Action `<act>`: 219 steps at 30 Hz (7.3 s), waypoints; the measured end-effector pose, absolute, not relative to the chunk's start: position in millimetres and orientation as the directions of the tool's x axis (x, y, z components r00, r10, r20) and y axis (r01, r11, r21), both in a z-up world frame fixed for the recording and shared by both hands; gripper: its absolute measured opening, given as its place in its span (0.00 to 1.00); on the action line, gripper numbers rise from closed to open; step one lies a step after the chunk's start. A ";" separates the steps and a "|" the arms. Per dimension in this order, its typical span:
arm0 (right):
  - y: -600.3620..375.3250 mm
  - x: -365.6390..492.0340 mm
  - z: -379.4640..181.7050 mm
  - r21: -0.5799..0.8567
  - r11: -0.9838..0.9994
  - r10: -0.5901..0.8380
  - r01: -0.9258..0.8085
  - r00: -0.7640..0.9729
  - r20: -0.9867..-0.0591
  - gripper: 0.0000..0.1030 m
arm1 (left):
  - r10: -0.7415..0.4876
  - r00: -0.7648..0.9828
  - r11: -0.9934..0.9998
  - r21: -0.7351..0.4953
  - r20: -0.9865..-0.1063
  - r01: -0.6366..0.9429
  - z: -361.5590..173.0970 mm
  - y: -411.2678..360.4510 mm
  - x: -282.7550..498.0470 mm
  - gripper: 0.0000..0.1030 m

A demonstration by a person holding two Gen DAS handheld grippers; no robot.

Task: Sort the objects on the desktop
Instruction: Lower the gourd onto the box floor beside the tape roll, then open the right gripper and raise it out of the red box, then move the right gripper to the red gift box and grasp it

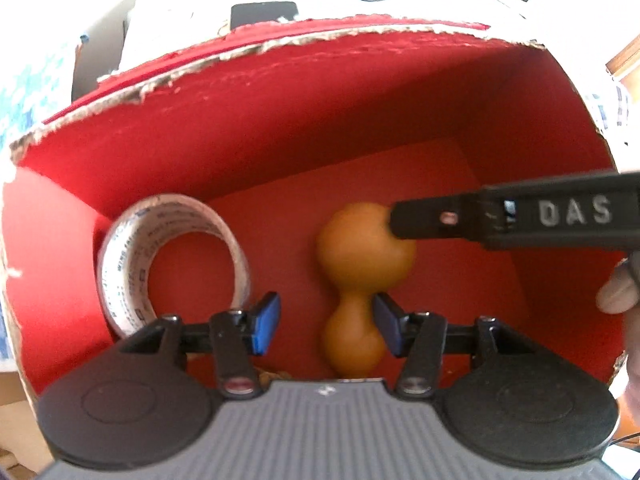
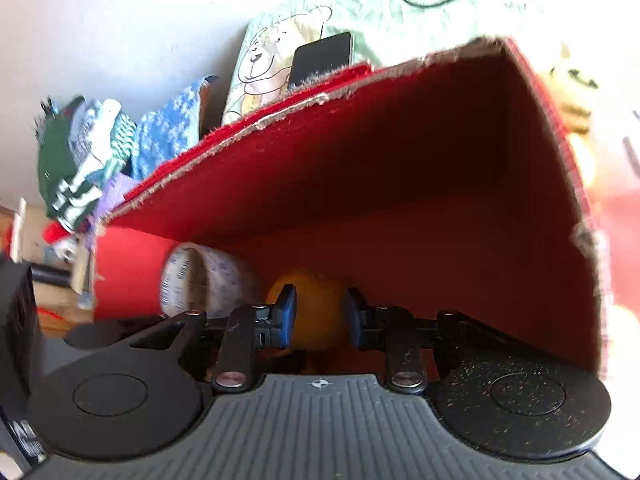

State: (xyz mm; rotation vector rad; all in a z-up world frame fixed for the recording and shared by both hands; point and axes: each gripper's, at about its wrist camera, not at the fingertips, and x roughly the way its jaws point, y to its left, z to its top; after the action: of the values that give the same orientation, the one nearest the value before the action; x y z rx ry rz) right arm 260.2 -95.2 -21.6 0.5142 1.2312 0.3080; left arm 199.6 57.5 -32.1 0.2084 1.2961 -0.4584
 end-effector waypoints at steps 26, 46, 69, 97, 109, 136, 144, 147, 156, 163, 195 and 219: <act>-80.0 254.8 -30.9 0.646 0.763 0.624 0.015 0.243 -0.742 0.23 | -0.149 0.295 0.910 -0.014 -0.944 0.414 -19.4 46.4 199.1 0.61; -76.3 257.4 -33.1 0.675 0.737 0.649 0.036 0.240 -0.722 0.28 | -0.157 0.323 0.900 -0.002 -0.933 0.435 -9.2 59.9 192.2 0.61; -79.3 252.8 -32.0 0.666 0.744 0.622 0.064 0.298 -0.724 0.30 | -0.102 0.379 0.927 0.050 -0.920 0.373 -16.4 54.6 187.6 0.62; -80.2 250.1 -17.0 0.609 0.792 0.558 0.030 0.367 -0.744 0.31 | -0.041 0.443 0.933 0.124 -0.896 0.337 -3.6 48.1 185.6 0.66; -92.9 228.5 5.4 0.536 0.844 0.476 -0.002 0.465 -0.747 0.31 | 0.026 0.535 0.938 0.205 -0.845 0.278 18.3 52.6 162.9 0.75; -112.7 153.4 48.5 0.371 0.891 0.446 -0.261 0.655 -0.610 0.39 | 0.113 0.591 0.978 0.196 -0.799 0.078 57.3 33.9 95.1 0.84; -132.8 130.0 60.3 0.404 0.857 0.510 -0.321 0.641 -0.573 0.39 | 0.104 0.631 0.981 0.184 -0.769 0.062 71.5 14.3 61.2 0.90; -140.9 120.1 61.1 0.410 0.847 0.528 -0.339 0.633 -0.566 0.39 | 0.105 0.635 0.980 0.187 -0.765 0.063 70.3 6.5 51.2 0.94; -186.8 93.8 52.1 0.456 0.823 0.560 -0.340 0.623 -0.546 0.40 | -0.072 0.599 0.992 0.006 -0.798 0.127 52.1 0.9 20.6 0.99; -226.7 73.9 22.2 0.439 0.859 0.502 -0.265 0.612 -0.612 0.42 | -0.250 0.512 0.965 -0.168 -0.822 0.202 12.4 -11.6 3.9 0.99; -291.4 60.5 -58.8 0.628 0.778 0.587 0.012 0.342 -0.734 0.52 | -0.302 0.287 0.835 -0.108 -0.909 0.539 -65.7 -137.9 -17.7 0.99; -351.2 25.4 -34.8 0.627 0.769 0.500 0.124 0.493 -0.712 0.59 | -0.363 0.367 0.653 0.048 -0.856 0.756 -48.4 -206.2 -45.4 0.95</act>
State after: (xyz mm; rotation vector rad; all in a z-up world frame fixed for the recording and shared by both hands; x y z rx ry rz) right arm 25.4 -351.2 -34.8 0.6828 1.0492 0.2511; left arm -45.4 -206.2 -48.4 0.4811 0.9431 -0.7550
